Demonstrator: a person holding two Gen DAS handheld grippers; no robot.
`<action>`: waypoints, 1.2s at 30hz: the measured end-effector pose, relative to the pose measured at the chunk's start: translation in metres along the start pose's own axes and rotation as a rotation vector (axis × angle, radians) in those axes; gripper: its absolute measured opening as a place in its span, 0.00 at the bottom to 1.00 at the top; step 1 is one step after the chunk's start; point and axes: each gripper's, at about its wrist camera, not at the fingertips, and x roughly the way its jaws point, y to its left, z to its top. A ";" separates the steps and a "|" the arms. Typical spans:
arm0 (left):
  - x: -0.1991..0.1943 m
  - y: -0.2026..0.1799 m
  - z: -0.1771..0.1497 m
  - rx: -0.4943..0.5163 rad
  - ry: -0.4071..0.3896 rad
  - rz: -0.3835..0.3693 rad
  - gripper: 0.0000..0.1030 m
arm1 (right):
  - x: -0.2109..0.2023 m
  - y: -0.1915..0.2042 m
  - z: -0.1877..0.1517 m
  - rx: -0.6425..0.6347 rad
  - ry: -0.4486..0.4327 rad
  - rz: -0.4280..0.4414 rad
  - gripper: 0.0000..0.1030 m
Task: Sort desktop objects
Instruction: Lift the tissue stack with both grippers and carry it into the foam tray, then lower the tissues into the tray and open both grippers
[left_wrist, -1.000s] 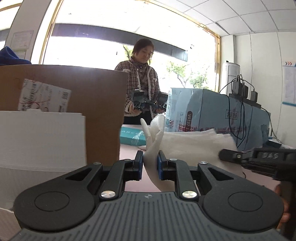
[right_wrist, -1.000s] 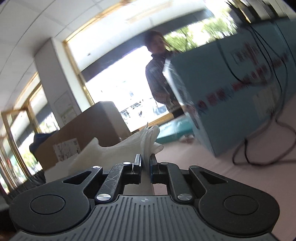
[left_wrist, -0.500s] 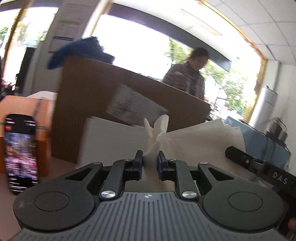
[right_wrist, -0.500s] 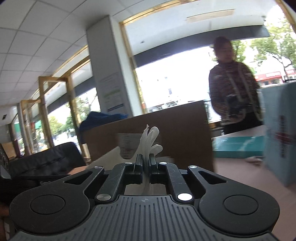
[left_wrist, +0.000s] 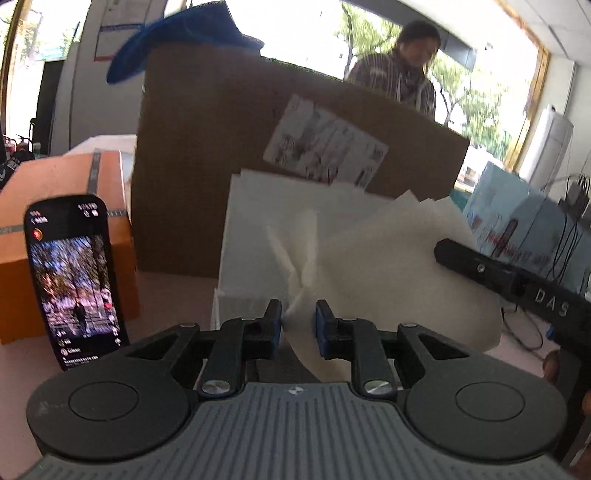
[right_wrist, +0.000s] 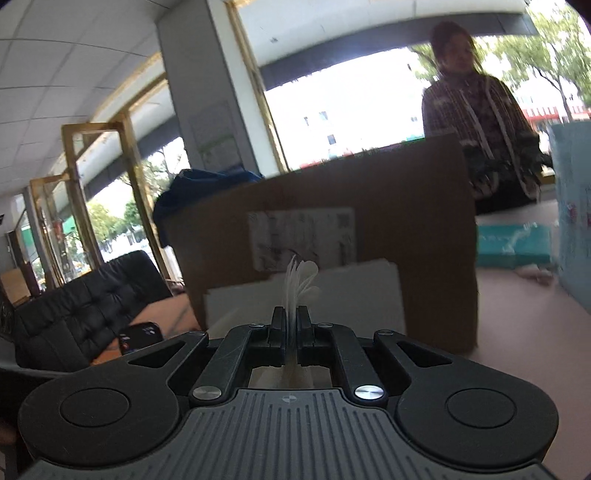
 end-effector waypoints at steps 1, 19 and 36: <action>0.003 0.000 -0.001 0.004 0.011 0.001 0.19 | 0.000 -0.003 -0.001 0.010 0.004 -0.009 0.05; 0.011 0.002 -0.006 0.016 0.107 0.026 0.21 | -0.008 -0.002 -0.013 0.046 0.072 -0.057 0.05; 0.037 0.008 -0.015 0.049 0.200 0.075 0.22 | 0.025 -0.010 -0.038 -0.004 0.225 -0.125 0.06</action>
